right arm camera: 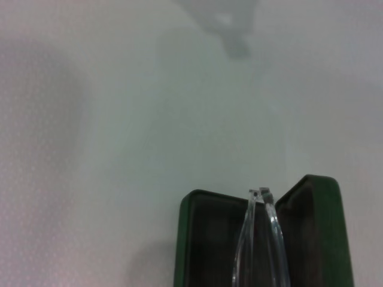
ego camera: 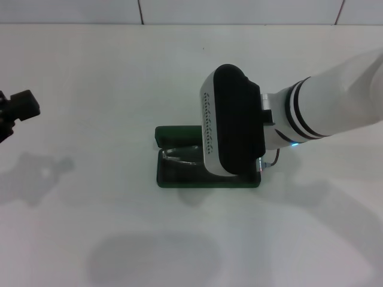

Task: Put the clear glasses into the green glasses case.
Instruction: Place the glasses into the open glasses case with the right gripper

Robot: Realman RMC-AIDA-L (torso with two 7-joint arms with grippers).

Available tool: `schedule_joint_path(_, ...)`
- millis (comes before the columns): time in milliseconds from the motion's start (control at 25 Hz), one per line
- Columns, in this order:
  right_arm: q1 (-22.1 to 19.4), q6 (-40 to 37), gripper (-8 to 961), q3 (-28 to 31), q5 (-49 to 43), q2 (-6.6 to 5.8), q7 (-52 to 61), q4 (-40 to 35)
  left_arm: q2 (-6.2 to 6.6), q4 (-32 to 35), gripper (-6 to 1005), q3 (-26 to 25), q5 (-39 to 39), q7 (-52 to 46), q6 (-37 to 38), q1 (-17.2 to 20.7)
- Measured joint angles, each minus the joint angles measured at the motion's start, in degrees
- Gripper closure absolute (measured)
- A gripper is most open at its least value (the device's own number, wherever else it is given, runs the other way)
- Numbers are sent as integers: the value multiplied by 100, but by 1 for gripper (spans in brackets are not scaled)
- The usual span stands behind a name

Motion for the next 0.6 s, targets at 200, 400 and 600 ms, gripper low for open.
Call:
schedule_joint_path(200, 0, 78, 877, -32, 0, 0, 5, 59, -14, 0, 963, 0, 7, 14, -9, 19)
schedule_joint_path(400, 0, 88, 877, -45, 6, 0, 35, 67, -22, -4, 963, 1, 8, 20, -18, 27)
schedule_joint_path(600, 5, 47, 877, -45, 35, 0, 104, 56, -31, -8, 963, 0, 8, 27, -27, 27)
